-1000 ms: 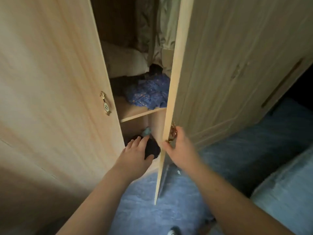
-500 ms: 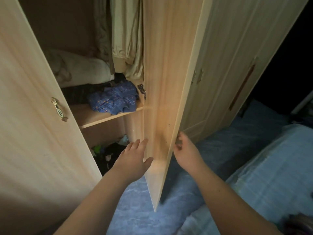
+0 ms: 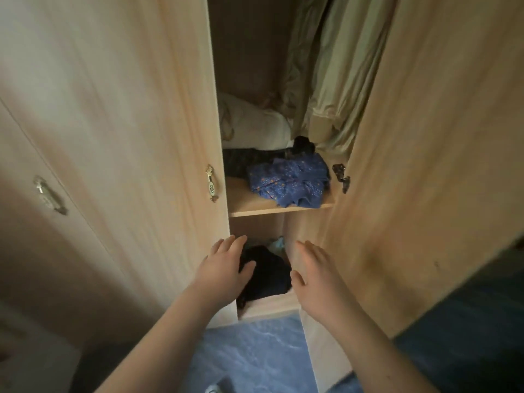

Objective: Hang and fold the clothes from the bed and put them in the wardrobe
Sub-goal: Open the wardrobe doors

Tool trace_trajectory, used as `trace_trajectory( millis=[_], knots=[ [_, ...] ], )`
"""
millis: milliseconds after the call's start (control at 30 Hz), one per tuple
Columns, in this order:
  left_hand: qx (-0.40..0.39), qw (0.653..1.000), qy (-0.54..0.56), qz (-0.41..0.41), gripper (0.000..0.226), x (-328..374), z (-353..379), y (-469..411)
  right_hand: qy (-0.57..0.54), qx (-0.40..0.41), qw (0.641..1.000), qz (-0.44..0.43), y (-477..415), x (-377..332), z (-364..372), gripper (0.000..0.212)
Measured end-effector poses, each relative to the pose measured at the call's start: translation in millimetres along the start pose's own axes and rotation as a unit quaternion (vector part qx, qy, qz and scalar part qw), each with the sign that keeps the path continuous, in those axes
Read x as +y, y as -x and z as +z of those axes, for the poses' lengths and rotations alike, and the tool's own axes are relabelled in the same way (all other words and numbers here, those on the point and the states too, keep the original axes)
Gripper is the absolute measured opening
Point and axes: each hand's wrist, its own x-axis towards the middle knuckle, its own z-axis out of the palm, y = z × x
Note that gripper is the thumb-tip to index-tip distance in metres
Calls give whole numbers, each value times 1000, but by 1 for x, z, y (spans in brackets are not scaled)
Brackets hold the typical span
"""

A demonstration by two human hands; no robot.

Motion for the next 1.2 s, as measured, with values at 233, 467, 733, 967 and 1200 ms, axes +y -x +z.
trace_trajectory(
  millis=[233, 467, 733, 967, 1200],
  knots=[
    [100, 973, 174, -111, 51, -83, -35, -97, 13, -2, 1000, -26, -128, -59, 50, 66],
    [174, 927, 310, -124, 25, -99, -40, -184, 6, 7, 1000, -24, -200, -87, 65, 71],
    [100, 954, 270, -81, 46, -96, -46, -149, -6, -15, 998, -64, -171, -100, 58, 75],
    [137, 950, 263, -95, 43, -84, -44, -7, -19, -51, 989, -134, -80, -118, 59, 77],
    [158, 936, 234, -211, 29, -120, -61, 138, 12, -131, 969, -209, 35, -172, 76, 76]
  ],
)
